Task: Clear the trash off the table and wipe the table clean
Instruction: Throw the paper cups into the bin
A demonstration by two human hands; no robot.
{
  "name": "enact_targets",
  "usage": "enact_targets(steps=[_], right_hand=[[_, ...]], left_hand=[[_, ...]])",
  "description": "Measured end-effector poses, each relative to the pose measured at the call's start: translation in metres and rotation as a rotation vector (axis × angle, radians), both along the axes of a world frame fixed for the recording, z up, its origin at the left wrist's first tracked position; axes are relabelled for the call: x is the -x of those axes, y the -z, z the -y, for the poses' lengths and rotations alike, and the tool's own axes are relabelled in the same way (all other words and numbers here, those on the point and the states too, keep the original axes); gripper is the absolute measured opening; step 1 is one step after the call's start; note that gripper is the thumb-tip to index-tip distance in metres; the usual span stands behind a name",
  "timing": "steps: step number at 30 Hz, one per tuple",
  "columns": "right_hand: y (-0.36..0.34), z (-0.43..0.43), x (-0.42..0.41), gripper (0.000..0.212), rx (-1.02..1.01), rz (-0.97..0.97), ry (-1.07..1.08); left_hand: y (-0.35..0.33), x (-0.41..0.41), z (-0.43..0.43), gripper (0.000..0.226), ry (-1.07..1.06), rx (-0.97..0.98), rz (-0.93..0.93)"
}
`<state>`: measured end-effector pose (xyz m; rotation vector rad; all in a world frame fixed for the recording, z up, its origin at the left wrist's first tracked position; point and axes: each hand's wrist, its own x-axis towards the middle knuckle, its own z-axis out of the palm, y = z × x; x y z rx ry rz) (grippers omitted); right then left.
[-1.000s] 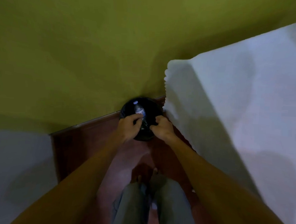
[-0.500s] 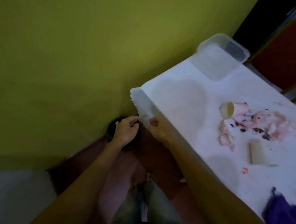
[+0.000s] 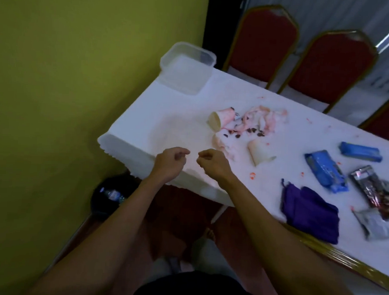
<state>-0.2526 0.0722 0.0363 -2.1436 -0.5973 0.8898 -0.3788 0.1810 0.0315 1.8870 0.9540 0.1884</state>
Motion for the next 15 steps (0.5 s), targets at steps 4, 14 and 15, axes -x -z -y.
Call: enact_targets(steps=[4,14,15], right_hand=[[0.000,0.032,-0.032,0.032,0.010,0.002,0.071],[0.006,0.067,-0.119,0.030,-0.003,0.023,0.158],[0.007,0.069,-0.127,0.030,-0.006,0.024,0.158]], left_hand=[[-0.007,-0.040,0.017,0.031,0.102,0.004,-0.018],[-0.007,-0.130,0.039,0.030,0.191,0.035,-0.046],[-0.007,-0.139,0.041,0.030,0.198,0.036,-0.052]])
